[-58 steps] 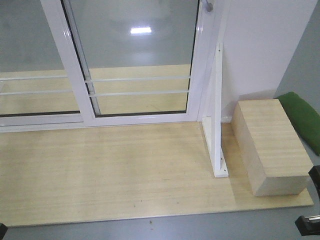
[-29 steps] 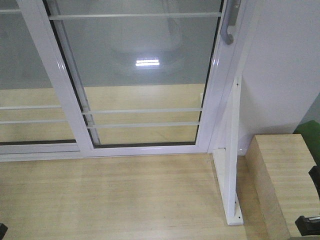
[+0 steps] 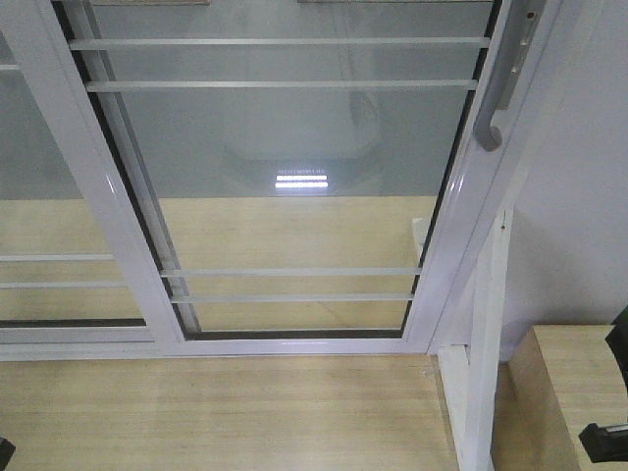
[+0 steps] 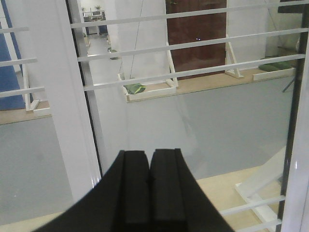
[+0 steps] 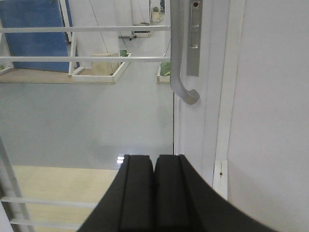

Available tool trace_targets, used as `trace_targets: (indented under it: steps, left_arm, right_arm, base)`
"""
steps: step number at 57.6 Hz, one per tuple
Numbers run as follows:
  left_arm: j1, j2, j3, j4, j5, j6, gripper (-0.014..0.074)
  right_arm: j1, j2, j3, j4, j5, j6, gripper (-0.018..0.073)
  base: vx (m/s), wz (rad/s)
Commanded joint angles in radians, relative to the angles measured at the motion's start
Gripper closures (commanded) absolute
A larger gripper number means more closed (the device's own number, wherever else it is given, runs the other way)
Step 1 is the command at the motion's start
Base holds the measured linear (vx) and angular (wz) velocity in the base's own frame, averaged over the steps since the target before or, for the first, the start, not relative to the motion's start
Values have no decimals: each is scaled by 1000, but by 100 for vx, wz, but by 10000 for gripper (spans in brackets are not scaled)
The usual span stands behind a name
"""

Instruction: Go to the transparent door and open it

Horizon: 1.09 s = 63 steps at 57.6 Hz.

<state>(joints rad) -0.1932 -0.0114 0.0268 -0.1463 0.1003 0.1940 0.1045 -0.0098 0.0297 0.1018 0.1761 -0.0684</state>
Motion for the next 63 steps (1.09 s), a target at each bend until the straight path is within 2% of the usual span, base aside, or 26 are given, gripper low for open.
trace_targets:
  steps: [1,14,20,35,63]
  left_arm:
    - [-7,-12,30,-3,-79,-2,602]
    - [-4,-14,31,-3,-74,-3,602]
    - [-8,68,23,-3,-119,-3,602]
    - [-6,94,23,-3,-54,-3,602]
    - [-7,99,23,-3,-56,-3,602]
  right_arm:
    - [-7,-14,14,-6,-83,-2,559]
    - [-1,-11,14,-6,-83,-2,559]
    - [1,48,14,-4,-117,-2,559]
    - [1,81,13,-3,-54,-2,559]
    - [1,86,13,-3,-54,-2,559]
  base:
    - [23,4]
    - [19,4]
    - [-1,-4]
    - [-3,2]
    - [1,0]
